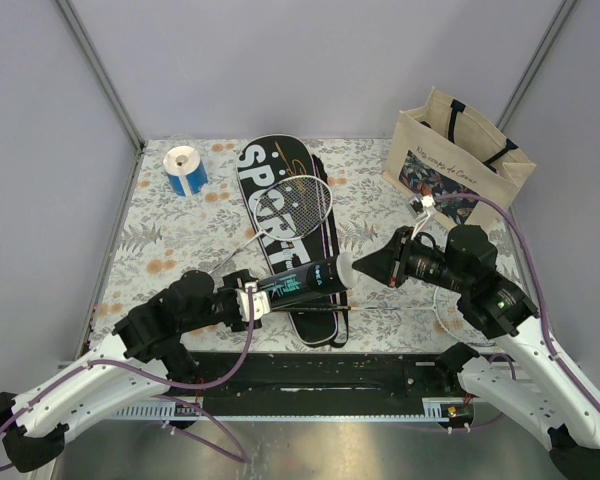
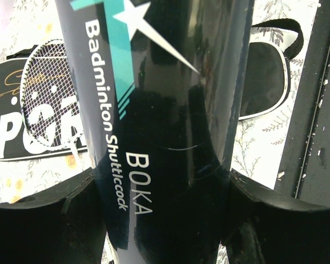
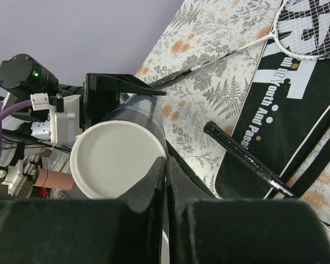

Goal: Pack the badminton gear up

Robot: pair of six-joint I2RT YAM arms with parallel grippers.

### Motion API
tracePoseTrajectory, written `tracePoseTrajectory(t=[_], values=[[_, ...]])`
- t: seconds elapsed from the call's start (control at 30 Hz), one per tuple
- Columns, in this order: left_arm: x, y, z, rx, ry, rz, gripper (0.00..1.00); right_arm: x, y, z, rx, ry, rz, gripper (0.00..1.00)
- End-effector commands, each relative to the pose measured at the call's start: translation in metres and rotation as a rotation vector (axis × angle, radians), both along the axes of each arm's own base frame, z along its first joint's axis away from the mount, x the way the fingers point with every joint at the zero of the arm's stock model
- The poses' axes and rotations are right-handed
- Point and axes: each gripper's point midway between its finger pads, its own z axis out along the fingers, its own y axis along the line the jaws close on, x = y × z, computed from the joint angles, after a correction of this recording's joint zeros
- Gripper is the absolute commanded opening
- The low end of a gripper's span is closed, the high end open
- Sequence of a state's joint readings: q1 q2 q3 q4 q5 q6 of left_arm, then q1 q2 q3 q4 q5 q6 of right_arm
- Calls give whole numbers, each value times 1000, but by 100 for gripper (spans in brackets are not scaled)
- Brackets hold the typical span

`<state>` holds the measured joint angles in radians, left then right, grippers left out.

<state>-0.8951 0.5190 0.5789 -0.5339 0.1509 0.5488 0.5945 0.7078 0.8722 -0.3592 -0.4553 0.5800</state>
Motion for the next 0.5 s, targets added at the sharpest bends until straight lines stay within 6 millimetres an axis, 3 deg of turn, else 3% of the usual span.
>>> tracePoseTrajectory(t=[0.0, 0.2, 0.47], values=[[2, -14, 27, -92, -63, -36, 0, -1, 0, 2, -14, -6, 17, 16], [2, -13, 27, -96, -66, -35, 0, -6, 6, 16, 56, -23, 51, 45], [2, -14, 28, -98, -63, -38, 0, -4, 9, 25, 70, -30, 61, 50]])
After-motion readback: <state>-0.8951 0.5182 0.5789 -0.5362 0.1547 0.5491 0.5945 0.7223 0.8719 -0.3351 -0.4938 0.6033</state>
